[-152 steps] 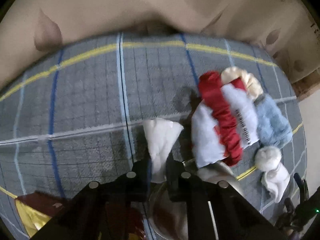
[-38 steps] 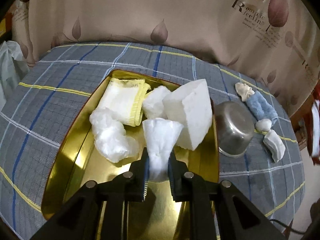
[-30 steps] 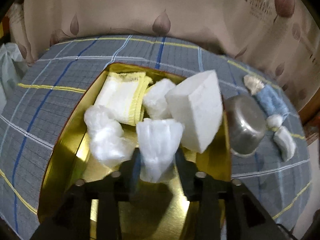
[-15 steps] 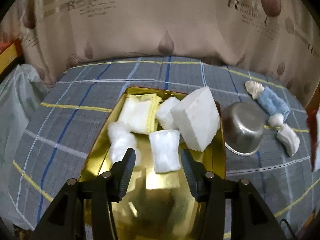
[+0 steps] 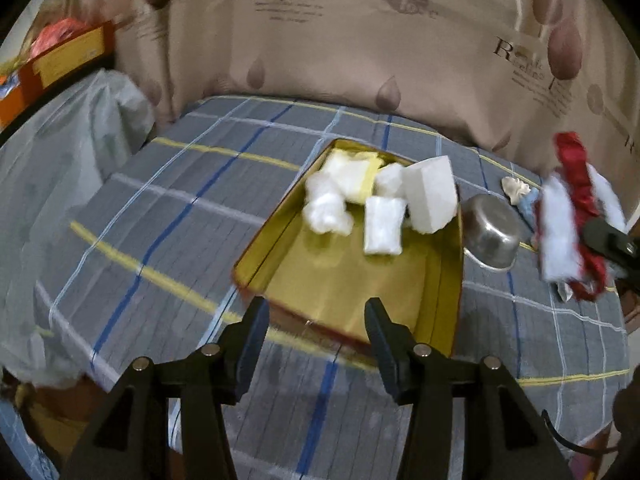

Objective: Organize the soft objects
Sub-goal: 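Carry the red-trimmed satin cloth into the tray and release it with the right gripper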

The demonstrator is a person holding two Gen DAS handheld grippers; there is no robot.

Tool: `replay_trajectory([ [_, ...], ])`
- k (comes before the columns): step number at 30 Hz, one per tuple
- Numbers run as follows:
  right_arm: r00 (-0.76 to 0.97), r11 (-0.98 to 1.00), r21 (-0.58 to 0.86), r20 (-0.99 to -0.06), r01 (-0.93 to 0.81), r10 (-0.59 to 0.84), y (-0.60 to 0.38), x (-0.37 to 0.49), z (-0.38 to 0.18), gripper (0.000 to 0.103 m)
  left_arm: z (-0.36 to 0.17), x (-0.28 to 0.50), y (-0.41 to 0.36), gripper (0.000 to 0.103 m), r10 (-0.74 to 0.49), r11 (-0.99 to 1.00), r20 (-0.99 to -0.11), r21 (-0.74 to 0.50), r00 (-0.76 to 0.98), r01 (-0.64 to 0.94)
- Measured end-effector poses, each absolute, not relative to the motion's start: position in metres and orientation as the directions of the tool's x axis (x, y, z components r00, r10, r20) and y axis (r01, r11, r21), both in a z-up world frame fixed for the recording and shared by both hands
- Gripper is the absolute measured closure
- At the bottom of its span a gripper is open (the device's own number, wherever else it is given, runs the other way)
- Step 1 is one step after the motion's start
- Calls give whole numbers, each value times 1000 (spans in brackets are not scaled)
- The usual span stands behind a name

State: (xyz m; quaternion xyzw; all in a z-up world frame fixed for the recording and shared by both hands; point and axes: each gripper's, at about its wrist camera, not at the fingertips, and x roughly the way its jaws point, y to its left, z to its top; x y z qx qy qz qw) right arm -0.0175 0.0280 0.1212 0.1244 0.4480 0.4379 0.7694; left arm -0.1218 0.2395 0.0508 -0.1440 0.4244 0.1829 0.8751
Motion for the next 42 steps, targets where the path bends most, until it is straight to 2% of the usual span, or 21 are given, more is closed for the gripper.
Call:
replay_trajectory([
  [4,191,576,564,-596,-592,780,62,-19,116,91,47,-132,245,52,220,881,-792,-90,570,-465],
  [8,161,576,544,-627,-610,762,101,-15,104,91,47,-136,256,52,195,869,-783,-141,590,-474],
  [16,155,606,459,-701,-650,697,170,-3,76,91,52,-141,264,52,247,863,-765,-106,595,-494],
  [26,137,636,415,-760,-651,636,203,11,46,90,45,-139,269,52,228,861,-782,-117,580,-496],
  [42,109,640,374,-804,-672,584,233,19,25,89,33,-132,263,52,250,874,-807,-50,535,-483],
])
